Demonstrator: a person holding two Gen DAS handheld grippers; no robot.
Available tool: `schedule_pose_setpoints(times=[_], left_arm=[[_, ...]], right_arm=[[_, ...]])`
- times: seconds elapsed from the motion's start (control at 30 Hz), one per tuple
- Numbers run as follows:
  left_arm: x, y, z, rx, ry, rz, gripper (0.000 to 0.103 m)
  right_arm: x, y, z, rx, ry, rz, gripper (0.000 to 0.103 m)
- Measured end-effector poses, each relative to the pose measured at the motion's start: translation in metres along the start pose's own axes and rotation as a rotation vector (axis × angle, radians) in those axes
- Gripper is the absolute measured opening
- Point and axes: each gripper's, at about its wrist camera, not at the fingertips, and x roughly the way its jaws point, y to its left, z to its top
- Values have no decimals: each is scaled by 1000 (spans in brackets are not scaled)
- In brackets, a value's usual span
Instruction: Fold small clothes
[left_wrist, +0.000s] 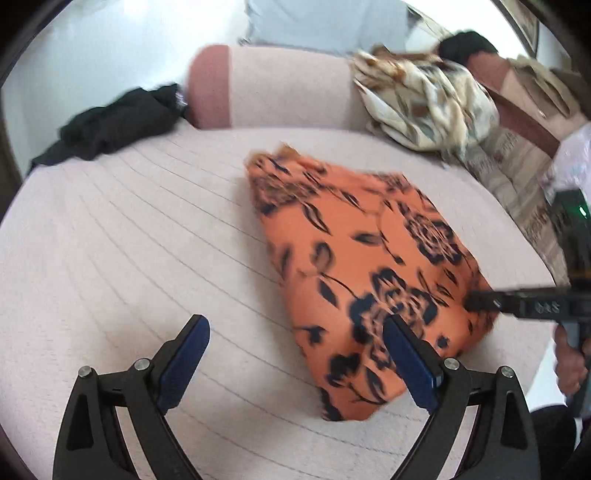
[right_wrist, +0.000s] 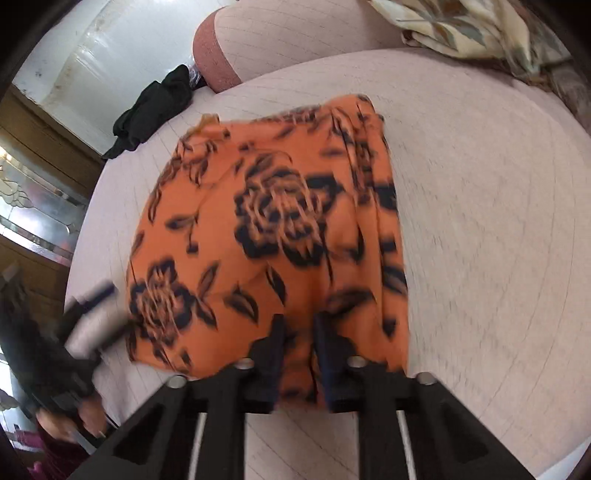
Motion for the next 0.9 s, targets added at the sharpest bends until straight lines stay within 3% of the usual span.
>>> schedule_pose_setpoints(times=[0.13, 0.27, 0.4, 0.5, 0.57, 0.6, 0.67, 0.73, 0.77, 0.9], left_arm=[[19, 2, -5, 7, 50, 86, 95], [22, -15, -7, 87, 22, 115, 95], [24, -22, -7, 131, 21, 125, 95], [25, -23, -8, 138, 32, 116, 95], [25, -25, -9, 136, 36, 110, 95], [26, -25, -10, 133, 37, 108, 95], [28, -25, -11, 131, 39, 104, 95], [30, -26, -10, 133, 43, 97, 96], [31, -26, -11, 135, 45, 98, 96], [32, -26, -12, 127, 48, 99, 97]], right_arm=[[-13, 10, 2, 18, -5, -45, 15], [-20, 25, 16, 13, -94, -81, 15], [20, 20, 33, 32, -20, -169, 15], [9, 30, 55, 85, -58, -105, 20], [-7, 37, 70, 118, -160, 6, 20], [-9, 39, 76, 125, -192, 19, 20], [1, 44, 91, 115, -222, -68, 20], [33, 37, 103, 113, -172, -185, 20], [57, 29, 108, 112, -107, -201, 20], [49, 38, 129, 120, -142, -166, 22]])
